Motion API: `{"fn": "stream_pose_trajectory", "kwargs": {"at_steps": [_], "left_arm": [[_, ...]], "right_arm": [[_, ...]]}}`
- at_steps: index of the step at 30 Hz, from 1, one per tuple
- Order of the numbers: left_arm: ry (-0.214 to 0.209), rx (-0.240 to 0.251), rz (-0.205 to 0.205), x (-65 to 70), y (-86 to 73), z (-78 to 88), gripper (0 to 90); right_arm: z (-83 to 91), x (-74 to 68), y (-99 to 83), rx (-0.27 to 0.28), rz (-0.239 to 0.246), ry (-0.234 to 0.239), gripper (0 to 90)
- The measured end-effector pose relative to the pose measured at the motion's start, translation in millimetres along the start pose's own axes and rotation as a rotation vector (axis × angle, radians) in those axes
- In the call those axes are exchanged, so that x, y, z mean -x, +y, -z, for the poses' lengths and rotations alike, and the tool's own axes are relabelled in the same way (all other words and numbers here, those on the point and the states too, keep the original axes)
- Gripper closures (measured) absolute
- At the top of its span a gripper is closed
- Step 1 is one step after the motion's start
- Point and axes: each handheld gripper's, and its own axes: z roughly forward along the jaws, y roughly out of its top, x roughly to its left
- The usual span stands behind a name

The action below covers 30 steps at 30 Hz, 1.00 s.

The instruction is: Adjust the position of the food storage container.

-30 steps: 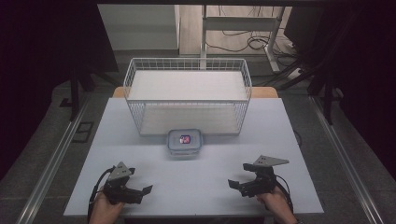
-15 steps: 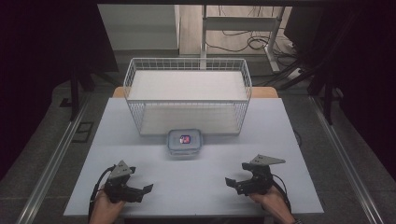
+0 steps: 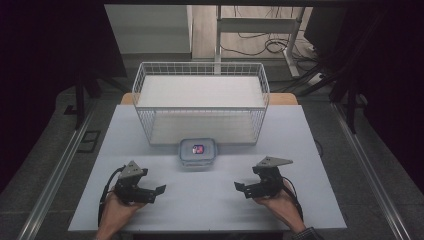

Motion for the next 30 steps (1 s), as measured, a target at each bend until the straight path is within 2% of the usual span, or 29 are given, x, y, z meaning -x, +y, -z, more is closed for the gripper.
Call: {"fn": "stream_pose_trajectory", "kwargs": {"at_steps": [3,5,8,10,11,12,13,14,23,24,25,26,29,30], "left_arm": [[0.003,0.015,-0.003,-6.5,7.6,-5.4,11.4],[0.019,0.030,-0.020,-10.6,17.9,-9.2,18.9],[0.016,0.048,-0.015,-13.9,27.0,-13.7,23.4],[0.016,0.051,-0.014,-16.0,33.6,-18.8,29.7],[0.024,0.050,-0.017,-17.4,37.8,-23.0,32.9],[0.028,0.049,-0.016,-18.8,40.9,-26.9,39.7],[0.030,0.049,-0.010,-19.8,43.1,-30.0,39.7],[0.032,0.046,-0.010,-21.8,45.9,-34.0,42.9],[0.031,0.047,0.004,-36.9,65.6,-64.5,79.4],[0.037,0.037,0.005,-39.7,67.6,-69.4,87.1],[0.037,0.037,0.005,-39.7,67.6,-69.4,89.5],[0.031,0.038,0.002,-42.1,68.7,-72.6,89.8],[0.026,0.038,0.014,-46.7,71.5,-80.7,89.9],[0.025,0.036,0.018,-48.0,72.5,-83.6,89.9]], "right_arm": [[-4.3,2.0,6.1,-0.003,0.001,-0.002,15.8],[-8.7,4.0,12.5,0.003,0.002,-0.015,23.2],[-12.2,5.8,17.6,0.000,0.004,-0.011,26.4],[-17.3,7.5,24.3,0.004,0.004,-0.016,31.9],[-19.2,8.1,26.7,0.003,0.003,-0.017,35.8],[-25.9,9.2,33.7,-0.006,0.004,-0.014,43.8],[-25.9,9.2,33.7,-0.006,0.004,-0.014,43.8],[-28.5,9.5,36.0,-0.008,0.010,-0.018,47.9],[-64.7,14.2,60.5,-0.029,0.055,-0.029,86.0],[-72.8,15.4,66.5,-0.022,0.057,-0.034,89.4],[-72.8,15.4,66.5,-0.022,0.057,-0.034,89.4],[-80.8,15.8,73.1,-0.019,0.058,-0.052,89.6],[-89.5,17.2,79.0,-0.018,0.060,-0.060,89.6],[-100.6,18.7,84.1,-0.020,0.060,-0.078,89.6]]}}
